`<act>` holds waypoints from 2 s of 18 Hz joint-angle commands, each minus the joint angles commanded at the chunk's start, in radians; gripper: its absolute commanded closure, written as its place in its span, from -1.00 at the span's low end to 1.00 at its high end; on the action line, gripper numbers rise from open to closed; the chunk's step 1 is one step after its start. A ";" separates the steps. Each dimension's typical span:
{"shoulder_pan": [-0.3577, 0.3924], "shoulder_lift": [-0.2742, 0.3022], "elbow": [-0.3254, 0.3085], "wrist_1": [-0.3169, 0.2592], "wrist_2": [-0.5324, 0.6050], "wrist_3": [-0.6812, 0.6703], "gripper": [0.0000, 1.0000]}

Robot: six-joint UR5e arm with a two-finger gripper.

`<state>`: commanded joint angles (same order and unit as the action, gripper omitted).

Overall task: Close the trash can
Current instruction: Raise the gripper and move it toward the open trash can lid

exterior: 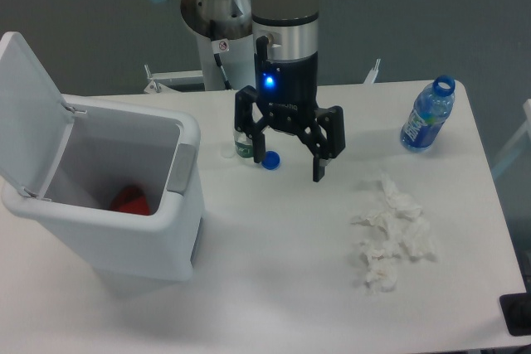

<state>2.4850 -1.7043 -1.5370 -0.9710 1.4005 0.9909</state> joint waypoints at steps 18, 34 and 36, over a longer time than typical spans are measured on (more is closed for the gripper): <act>-0.015 0.064 0.002 -0.005 -0.002 -0.190 -1.00; -0.184 0.238 0.000 -0.002 -0.116 -0.742 -1.00; -0.198 0.251 0.000 -0.002 -0.149 -0.753 -1.00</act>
<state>2.2873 -1.4528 -1.5370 -0.9725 1.2519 0.2378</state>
